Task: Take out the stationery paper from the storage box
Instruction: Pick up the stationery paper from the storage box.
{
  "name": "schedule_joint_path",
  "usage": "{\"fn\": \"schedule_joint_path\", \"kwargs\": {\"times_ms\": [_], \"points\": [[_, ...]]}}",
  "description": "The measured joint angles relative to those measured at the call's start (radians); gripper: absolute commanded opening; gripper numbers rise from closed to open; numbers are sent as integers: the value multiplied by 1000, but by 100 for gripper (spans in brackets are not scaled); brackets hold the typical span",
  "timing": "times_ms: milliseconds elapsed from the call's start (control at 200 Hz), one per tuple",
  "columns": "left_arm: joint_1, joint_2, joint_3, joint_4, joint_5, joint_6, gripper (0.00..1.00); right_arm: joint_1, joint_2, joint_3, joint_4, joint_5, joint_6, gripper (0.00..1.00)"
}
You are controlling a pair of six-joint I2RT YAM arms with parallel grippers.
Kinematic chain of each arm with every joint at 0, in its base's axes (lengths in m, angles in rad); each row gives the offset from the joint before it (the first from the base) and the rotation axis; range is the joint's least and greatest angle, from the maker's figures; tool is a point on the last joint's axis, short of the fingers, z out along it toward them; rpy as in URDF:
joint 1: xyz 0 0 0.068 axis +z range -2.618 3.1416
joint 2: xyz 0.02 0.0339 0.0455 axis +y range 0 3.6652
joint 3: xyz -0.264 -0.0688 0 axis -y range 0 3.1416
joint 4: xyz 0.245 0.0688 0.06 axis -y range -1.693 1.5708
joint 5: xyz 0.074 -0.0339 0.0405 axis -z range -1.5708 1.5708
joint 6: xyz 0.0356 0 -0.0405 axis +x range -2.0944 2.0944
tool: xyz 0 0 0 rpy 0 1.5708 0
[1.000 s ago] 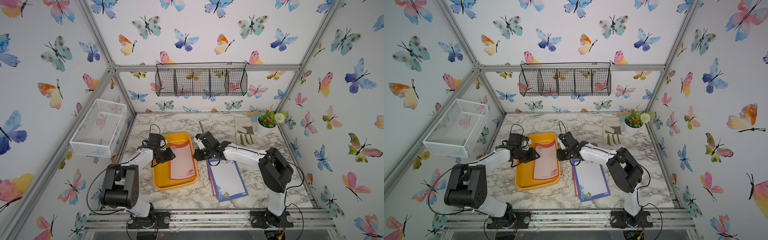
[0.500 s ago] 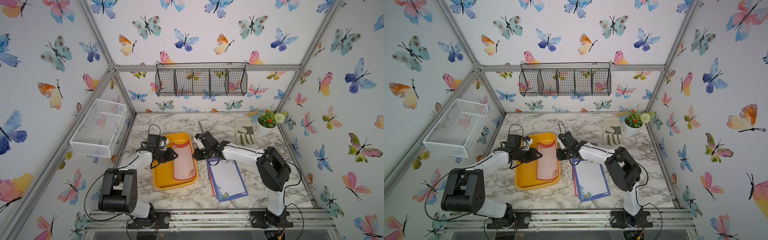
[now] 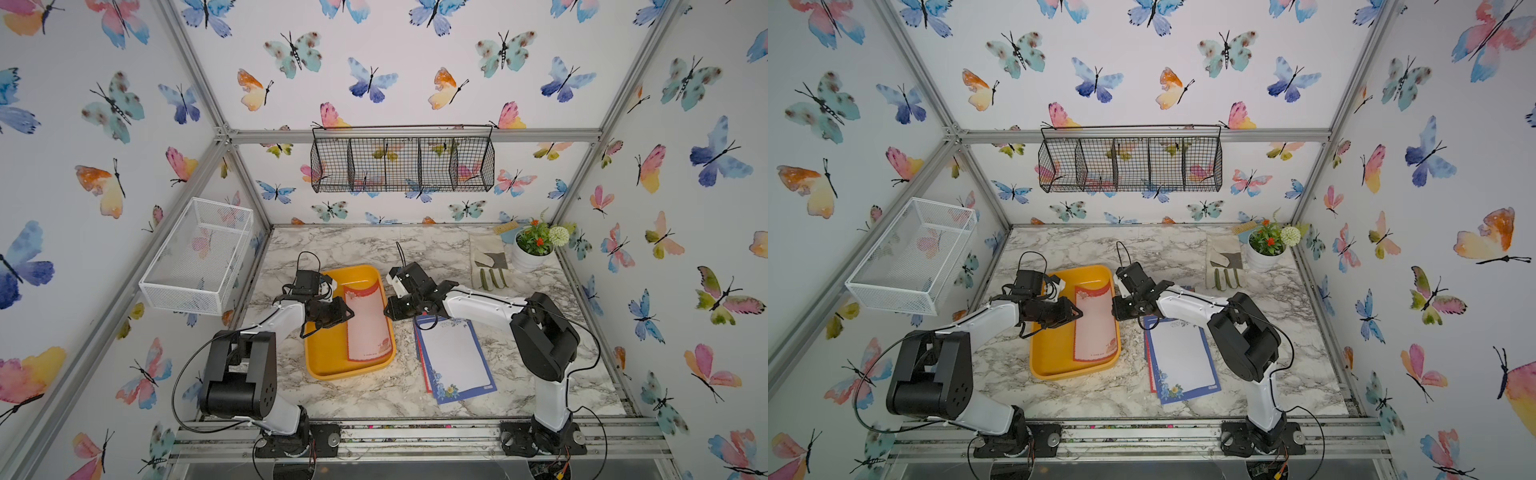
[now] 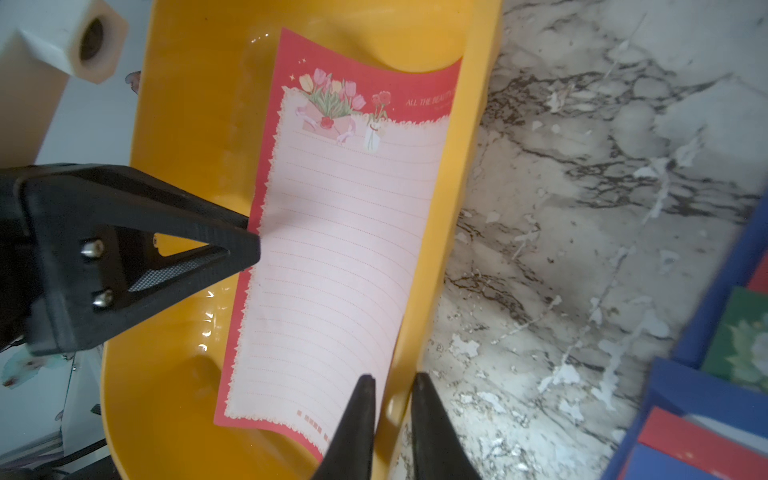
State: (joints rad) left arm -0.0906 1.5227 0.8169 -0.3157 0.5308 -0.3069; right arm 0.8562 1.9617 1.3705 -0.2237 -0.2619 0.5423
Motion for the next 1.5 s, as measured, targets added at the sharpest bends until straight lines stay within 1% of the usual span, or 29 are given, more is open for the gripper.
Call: {"fn": "schedule_joint_path", "kwargs": {"times_ms": [75,270,375,566,631,706,876,1031,1151,1246,1391,1497], "points": [[0,3,0,0,0,-2,24,0,0,0,0,0,0,20],[0,25,0,-3,-2,0,23,0,0,0,0,-3,0,20],[0,26,0,-3,-8,-1,14,0,0,0,0,-3,0,20],[0,27,0,-5,-13,7,5,0,0,0,0,-2,0,20],[0,27,0,-8,-16,10,0,0,0,0,0,-2,0,21],[0,19,0,-17,-31,14,0,0,0,0,-1,2,-2,21],[-1,-68,14,-71,-96,41,0,0,-24,0,-8,35,-18,27],[-17,-195,87,-135,-193,84,0,0,-101,0,-5,80,-47,33],[-54,-293,149,-170,-268,113,0,0,-184,0,13,123,-80,36],[-105,-352,204,-201,-337,140,0,0,-247,0,31,165,-111,38],[-229,-420,298,-229,-475,200,0,0,-347,-4,61,239,-179,37],[-315,-455,370,-236,-574,256,0,0,-441,-38,106,282,-244,37]]}}
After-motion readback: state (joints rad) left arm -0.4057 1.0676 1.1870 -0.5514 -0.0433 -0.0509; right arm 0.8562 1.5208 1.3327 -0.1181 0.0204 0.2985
